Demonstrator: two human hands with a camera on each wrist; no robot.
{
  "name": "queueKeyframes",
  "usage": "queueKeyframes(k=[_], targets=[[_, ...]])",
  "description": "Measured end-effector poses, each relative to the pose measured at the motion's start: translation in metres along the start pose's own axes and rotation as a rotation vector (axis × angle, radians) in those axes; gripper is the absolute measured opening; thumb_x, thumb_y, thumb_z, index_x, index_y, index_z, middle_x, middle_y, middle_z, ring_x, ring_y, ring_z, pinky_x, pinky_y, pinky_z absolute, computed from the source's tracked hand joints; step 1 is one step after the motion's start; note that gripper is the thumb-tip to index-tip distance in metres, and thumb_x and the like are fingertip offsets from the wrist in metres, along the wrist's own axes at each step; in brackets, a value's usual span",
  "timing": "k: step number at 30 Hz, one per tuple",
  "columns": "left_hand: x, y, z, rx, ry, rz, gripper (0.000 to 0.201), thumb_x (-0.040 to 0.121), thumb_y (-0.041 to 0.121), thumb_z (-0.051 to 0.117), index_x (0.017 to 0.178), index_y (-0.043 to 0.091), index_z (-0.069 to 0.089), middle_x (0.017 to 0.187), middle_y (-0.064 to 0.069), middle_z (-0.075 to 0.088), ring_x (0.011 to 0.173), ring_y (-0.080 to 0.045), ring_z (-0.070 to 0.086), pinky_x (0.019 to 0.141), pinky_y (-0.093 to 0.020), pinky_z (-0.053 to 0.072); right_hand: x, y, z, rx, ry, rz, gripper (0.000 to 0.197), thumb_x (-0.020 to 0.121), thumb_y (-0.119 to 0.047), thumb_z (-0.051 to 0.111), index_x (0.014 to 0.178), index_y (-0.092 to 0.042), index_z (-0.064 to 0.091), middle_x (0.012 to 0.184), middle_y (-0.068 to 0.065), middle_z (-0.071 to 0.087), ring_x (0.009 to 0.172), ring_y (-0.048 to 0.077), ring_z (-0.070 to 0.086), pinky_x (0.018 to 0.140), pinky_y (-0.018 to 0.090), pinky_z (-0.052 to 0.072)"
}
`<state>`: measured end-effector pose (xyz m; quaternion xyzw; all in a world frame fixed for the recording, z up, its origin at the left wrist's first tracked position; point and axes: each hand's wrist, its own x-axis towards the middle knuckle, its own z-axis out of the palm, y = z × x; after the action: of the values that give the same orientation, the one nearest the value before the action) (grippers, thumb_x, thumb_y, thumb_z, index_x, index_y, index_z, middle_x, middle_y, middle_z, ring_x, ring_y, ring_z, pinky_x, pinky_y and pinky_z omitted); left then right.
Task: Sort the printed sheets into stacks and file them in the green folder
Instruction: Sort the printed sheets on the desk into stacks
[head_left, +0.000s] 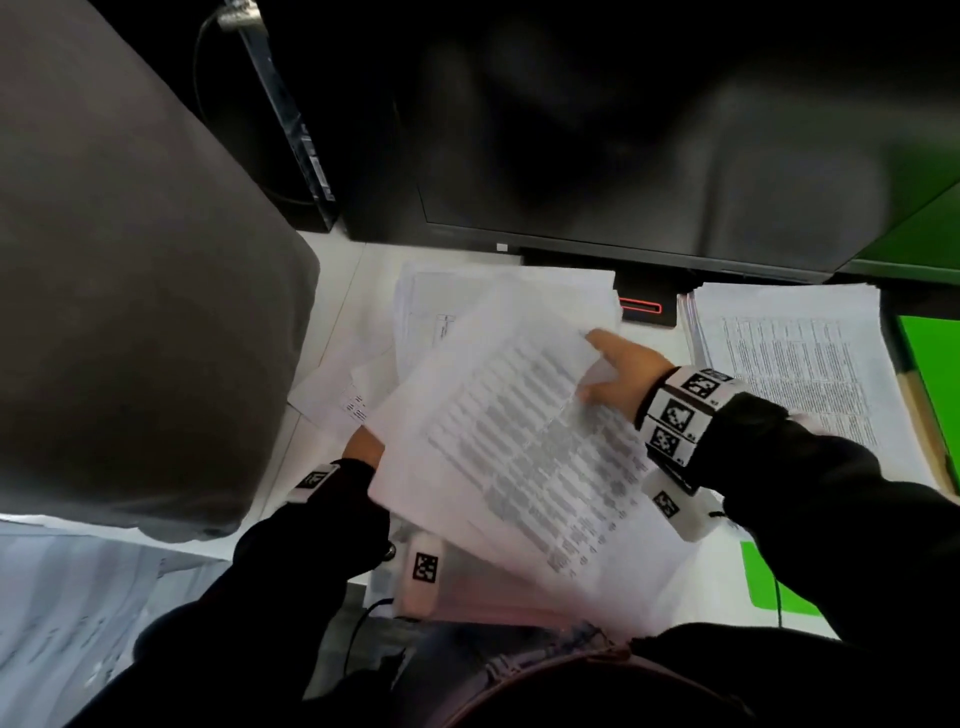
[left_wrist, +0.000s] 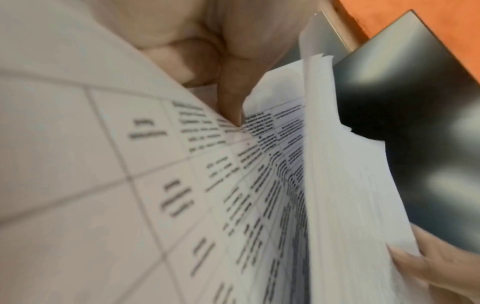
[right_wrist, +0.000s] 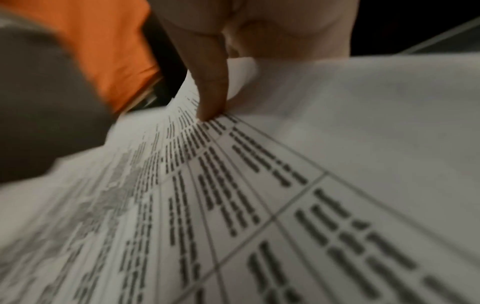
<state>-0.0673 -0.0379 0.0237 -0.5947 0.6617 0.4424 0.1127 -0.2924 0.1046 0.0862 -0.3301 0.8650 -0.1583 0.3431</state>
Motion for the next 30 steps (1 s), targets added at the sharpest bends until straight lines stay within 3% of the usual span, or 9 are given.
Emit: queueKeyframes(k=[2,4,12,16,18,21,25,27,30], targets=[[0.003,-0.002,0.003,-0.129,0.02,0.098,0.043,0.097,0.01,0.04,0.138,-0.003,0.036,0.128,-0.026,0.052,0.116,-0.031,0.052,0.094,-0.026,0.041,0.002,0.007,-0.012,0.13,0.159,0.033,0.056,0.079,-0.017,0.067,0.129,-0.024,0.041,0.107,0.004,0.064,0.102,0.026,0.061,0.075,0.024,0.044],[0.004,-0.007,0.003,-0.213,0.074,0.185,0.034,0.091,0.013,0.054,0.124,0.004,0.052,0.122,-0.016,0.062,0.109,-0.028,0.059,0.096,-0.032,0.044,0.004,0.016,-0.025,0.189,0.238,0.08,0.06,0.077,-0.025,0.072,0.129,-0.021,0.043,0.115,0.003,0.064,0.102,0.022,0.06,0.083,0.025,0.043],[-0.008,-0.002,0.013,-0.391,0.041,0.242,0.04,0.084,0.026,0.062,0.122,0.014,0.056,0.116,-0.003,0.065,0.107,-0.024,0.06,0.099,-0.038,0.044,0.002,0.025,-0.001,0.168,0.141,0.24,0.051,0.089,-0.043,0.054,0.121,-0.004,0.055,0.114,0.014,0.062,0.096,0.027,0.057,0.081,0.029,0.041],[-0.01,0.002,0.023,-0.491,-0.002,0.209,0.034,0.085,0.007,0.048,0.112,0.022,0.061,0.107,-0.008,0.069,0.097,-0.027,0.064,0.091,-0.041,0.051,0.0,0.029,0.024,0.291,0.115,0.259,0.053,0.09,-0.042,0.052,0.127,-0.004,0.048,0.12,0.011,0.06,0.111,0.028,0.054,0.089,0.03,0.04],[-0.012,0.003,0.025,-0.588,0.0,0.126,0.026,0.083,0.028,0.051,0.105,0.029,0.066,0.106,-0.007,0.07,0.1,-0.029,0.065,0.094,-0.044,0.05,-0.002,0.03,0.03,0.299,0.114,0.248,0.042,0.09,-0.04,0.053,0.115,-0.007,0.051,0.104,0.007,0.062,0.099,0.024,0.054,0.082,0.029,0.039],[-0.016,0.006,0.028,-0.649,0.012,0.012,0.064,0.081,0.069,0.042,0.125,0.025,0.057,0.128,-0.003,0.059,0.12,-0.027,0.054,0.109,-0.041,0.036,-0.005,0.03,0.031,0.335,0.14,0.209,0.039,0.091,-0.036,0.054,0.12,-0.01,0.055,0.11,0.009,0.063,0.088,0.018,0.051,0.076,0.025,0.036],[-0.02,0.004,0.036,-0.458,0.007,0.257,0.045,0.097,0.028,0.042,0.14,0.018,0.036,0.142,0.002,0.043,0.134,-0.019,0.037,0.106,-0.024,0.025,-0.012,0.031,0.033,0.376,0.109,0.184,0.051,0.087,-0.044,0.056,0.128,-0.015,0.049,0.113,0.004,0.063,0.085,0.02,0.057,0.072,0.025,0.043],[-0.018,0.001,0.038,-0.43,0.029,0.298,0.041,0.097,0.022,0.043,0.138,0.017,0.04,0.139,0.003,0.047,0.13,-0.018,0.043,0.105,-0.025,0.029,-0.014,0.031,0.037,0.415,0.021,0.136,0.055,0.084,-0.032,0.065,0.132,-0.017,0.044,0.111,0.001,0.062,0.083,0.015,0.059,0.063,0.018,0.046],[-0.014,-0.003,0.04,-0.437,0.091,0.309,0.023,0.093,0.022,0.052,0.116,0.017,0.055,0.113,0.003,0.063,0.104,-0.017,0.058,0.092,-0.027,0.041,-0.012,0.036,0.043,0.34,0.045,0.145,0.054,0.082,-0.013,0.068,0.131,-0.012,0.046,0.124,0.009,0.061,0.103,0.021,0.059,0.079,0.019,0.043]])
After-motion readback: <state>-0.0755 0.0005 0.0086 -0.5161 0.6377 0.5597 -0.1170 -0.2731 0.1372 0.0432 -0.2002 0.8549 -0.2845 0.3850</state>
